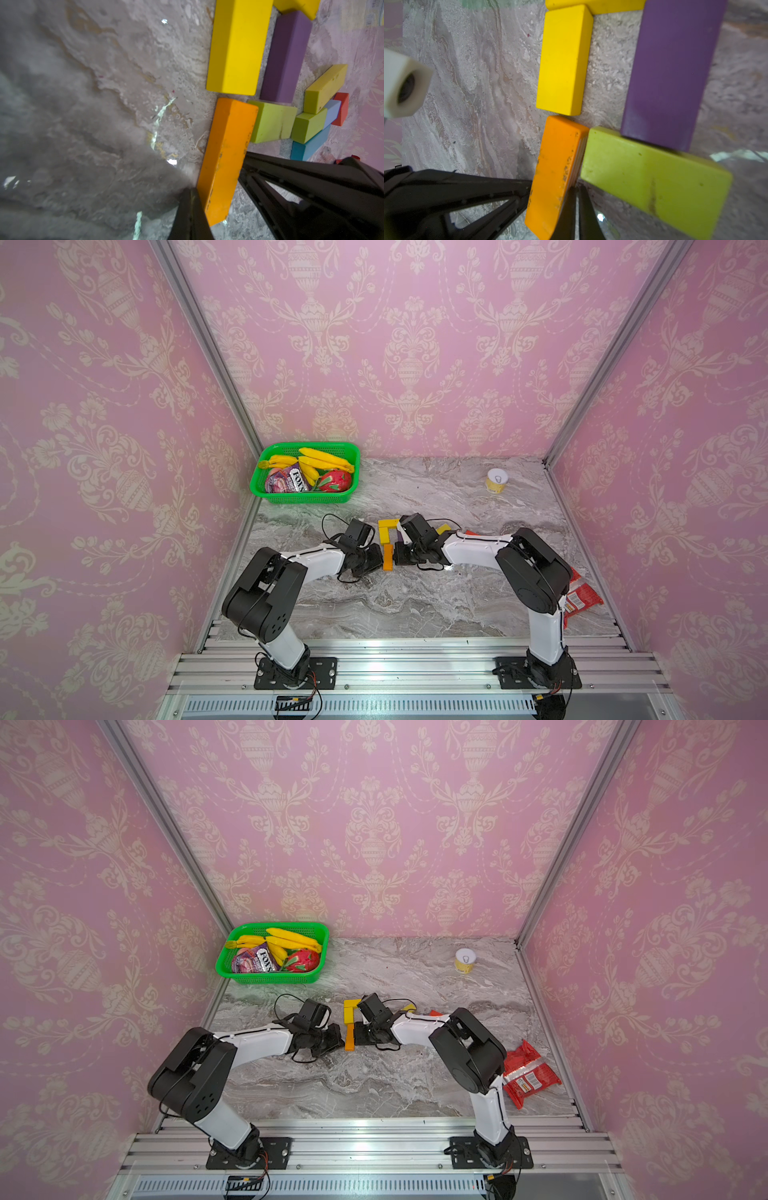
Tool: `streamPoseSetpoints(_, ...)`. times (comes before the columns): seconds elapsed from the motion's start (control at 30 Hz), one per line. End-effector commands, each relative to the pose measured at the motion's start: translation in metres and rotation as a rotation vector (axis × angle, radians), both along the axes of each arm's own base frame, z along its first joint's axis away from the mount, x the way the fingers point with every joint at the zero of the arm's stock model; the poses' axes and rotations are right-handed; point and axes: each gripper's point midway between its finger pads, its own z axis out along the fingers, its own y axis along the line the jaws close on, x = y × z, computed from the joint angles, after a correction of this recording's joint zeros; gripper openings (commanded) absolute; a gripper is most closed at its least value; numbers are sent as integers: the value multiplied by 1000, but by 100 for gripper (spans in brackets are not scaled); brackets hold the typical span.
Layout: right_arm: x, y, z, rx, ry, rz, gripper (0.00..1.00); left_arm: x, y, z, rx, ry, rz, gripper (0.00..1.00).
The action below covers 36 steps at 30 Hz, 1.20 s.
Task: Assemble the letter p with building blocks
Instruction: Assemble the building block at the center of the board.
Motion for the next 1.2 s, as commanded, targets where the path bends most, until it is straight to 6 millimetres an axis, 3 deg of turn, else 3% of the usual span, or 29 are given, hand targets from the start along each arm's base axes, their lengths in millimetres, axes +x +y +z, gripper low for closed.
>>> streamPoseSetpoints(0.0, -7, -15, -27, -85, 65, -24, 10, -6, -4, -5, 19, 29, -39, 0)
streamPoseSetpoints(0.63, -12, -23, -24, -88, 67, -42, 10, -4, 7, -6, 77, 26, -13, 0)
streamPoseSetpoints(0.67, -21, -33, -32, -111, 88, -47, 10, -4, 9, -5, 85, 21, -13, 0)
streamPoseSetpoints(0.87, -37, -44, -32, -113, 99, -42, 10, -8, 12, -5, 93, 21, -16, 0)
streamPoseSetpoints(1.17, -67, -24, -28, -71, 121, 70, 9, -12, 14, -1, 91, 11, -8, 0)
